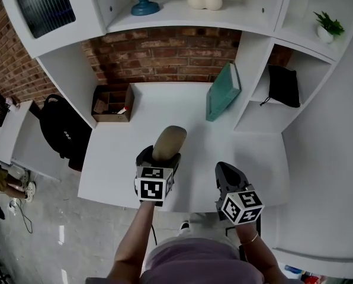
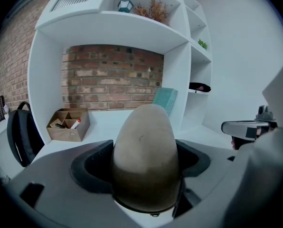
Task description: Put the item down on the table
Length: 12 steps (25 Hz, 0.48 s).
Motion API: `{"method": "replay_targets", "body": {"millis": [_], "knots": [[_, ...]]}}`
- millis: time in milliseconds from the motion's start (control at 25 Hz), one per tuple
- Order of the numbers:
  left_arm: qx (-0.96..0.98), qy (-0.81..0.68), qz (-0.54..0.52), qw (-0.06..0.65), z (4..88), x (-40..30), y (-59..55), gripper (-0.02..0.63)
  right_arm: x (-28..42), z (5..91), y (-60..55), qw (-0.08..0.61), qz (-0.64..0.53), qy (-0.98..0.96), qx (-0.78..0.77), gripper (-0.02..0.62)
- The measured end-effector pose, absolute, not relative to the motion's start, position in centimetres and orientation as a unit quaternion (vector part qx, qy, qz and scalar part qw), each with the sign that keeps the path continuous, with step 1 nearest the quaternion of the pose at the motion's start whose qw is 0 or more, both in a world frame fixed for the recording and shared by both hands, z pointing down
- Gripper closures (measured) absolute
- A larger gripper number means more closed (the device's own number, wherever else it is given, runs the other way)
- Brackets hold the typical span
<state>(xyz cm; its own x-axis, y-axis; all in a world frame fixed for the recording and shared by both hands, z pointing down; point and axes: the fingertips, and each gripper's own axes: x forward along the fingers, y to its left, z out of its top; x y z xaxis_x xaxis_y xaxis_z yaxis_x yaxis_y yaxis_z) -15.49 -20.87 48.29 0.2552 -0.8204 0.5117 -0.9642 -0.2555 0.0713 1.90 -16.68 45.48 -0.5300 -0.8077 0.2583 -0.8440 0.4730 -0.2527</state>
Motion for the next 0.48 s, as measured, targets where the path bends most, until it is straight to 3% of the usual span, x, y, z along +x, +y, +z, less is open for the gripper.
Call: {"method": "replay_targets", "body": {"millis": [480], "knots": [[0.77,-0.572,0.204,0.197,49.2,-13.4,-27.3,0.216,3.8,46.2,-20.7,0.054,0.186,-0.855,0.482,0.594]]}}
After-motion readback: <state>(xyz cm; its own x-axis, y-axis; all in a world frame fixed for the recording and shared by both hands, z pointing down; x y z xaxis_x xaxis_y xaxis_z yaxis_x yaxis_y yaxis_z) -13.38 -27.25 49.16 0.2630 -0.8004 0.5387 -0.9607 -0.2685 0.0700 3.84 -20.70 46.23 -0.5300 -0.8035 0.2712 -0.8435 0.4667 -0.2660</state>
